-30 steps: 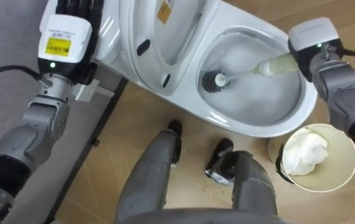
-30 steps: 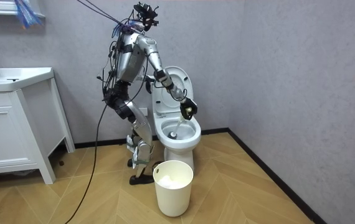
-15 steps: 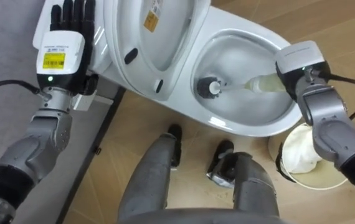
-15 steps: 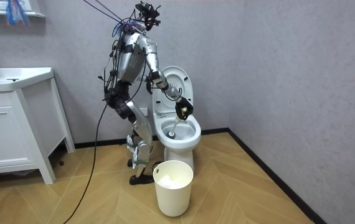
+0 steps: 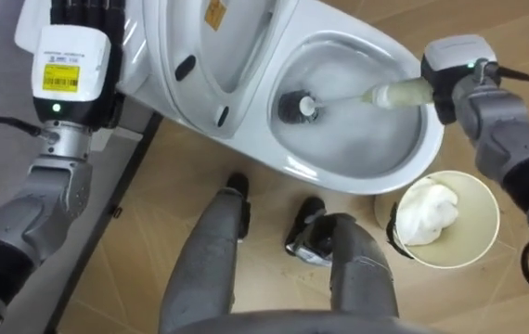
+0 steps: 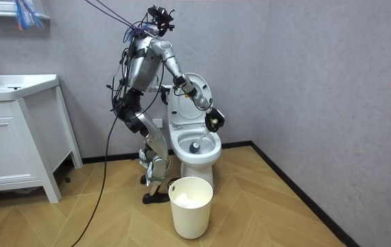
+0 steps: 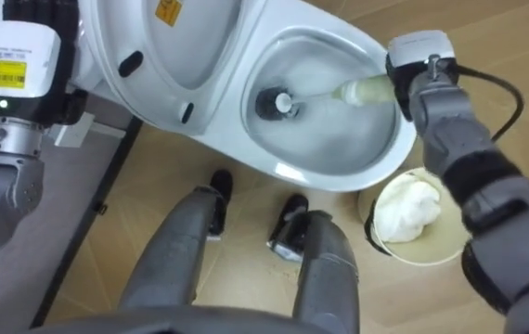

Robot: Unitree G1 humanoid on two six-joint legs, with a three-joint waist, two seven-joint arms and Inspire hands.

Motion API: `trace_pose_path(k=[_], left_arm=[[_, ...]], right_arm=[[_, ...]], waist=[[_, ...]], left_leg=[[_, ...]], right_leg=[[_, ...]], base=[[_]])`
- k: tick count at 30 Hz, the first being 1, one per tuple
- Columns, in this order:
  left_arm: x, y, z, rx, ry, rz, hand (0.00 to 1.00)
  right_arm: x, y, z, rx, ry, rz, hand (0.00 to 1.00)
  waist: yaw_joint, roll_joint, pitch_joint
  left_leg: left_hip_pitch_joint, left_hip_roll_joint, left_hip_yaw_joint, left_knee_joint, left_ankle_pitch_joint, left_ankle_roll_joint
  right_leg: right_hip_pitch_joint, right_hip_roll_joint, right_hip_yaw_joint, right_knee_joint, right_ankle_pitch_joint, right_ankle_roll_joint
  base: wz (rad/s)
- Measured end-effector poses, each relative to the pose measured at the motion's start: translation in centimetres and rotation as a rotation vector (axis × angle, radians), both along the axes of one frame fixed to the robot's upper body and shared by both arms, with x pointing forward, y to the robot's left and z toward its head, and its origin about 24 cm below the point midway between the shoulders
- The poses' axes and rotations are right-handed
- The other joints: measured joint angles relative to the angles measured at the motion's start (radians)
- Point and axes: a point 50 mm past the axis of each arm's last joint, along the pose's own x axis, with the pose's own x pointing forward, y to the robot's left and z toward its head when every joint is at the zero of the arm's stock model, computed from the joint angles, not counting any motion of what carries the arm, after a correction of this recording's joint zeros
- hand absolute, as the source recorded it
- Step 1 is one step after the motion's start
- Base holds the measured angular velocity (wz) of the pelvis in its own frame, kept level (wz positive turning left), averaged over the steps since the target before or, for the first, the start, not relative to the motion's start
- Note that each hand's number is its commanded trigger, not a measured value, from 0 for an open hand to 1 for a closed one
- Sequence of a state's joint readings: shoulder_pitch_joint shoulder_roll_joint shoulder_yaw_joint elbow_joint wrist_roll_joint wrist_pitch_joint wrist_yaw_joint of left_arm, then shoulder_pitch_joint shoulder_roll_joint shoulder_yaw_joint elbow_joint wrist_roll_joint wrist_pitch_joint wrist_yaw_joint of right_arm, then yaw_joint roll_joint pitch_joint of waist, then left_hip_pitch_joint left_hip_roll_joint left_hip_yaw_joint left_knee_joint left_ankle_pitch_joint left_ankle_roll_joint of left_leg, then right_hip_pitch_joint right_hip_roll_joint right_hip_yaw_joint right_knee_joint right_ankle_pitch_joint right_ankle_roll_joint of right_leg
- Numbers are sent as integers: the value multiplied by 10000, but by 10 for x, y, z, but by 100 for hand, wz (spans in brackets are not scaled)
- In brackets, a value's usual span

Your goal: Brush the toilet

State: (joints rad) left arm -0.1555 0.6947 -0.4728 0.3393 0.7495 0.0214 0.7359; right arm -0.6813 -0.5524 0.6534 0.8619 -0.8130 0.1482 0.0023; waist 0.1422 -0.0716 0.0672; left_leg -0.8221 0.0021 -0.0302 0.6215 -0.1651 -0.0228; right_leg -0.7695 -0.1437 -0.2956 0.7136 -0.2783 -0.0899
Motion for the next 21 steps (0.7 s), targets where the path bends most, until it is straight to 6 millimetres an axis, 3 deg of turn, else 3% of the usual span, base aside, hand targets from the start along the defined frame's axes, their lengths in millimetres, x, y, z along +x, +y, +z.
trace_pose_path(k=[4, 9, 15, 21], left_arm=[[0, 5, 6, 349, -77, -137, 0], [1, 6, 8, 661, -203, -227, 0], [3, 6, 12, 927, -265, -253, 0], [5, 5, 12, 980, 27, -245, 0]], right_arm=[[6, -11, 9, 394, -612, -274, 100], [10, -23, 23, 307, -1563, -293, 100], [18, -21, 40, 169, -2335, -82, 100], [19, -18, 42, -216, -2333, 157, 100]], waist=[[16, -174, 56], [0, -235, 60], [-141, -349, 55], [-99, -367, 55]], left_leg=[[-9, -2, -7, -6, 24, -5], [-44, -50, -25, 23, 41, 21], [-115, -173, -58, 43, 152, 42], [-52, -171, -11, 32, 162, 64]], right_leg=[[1, -21, -33, 16, 6, -4], [-23, -93, -60, 64, 4, -2], [-160, -227, -58, 192, -12, 14], [-130, -277, -33, 216, 5, 26]], base=[[1], [1], [4], [0]])
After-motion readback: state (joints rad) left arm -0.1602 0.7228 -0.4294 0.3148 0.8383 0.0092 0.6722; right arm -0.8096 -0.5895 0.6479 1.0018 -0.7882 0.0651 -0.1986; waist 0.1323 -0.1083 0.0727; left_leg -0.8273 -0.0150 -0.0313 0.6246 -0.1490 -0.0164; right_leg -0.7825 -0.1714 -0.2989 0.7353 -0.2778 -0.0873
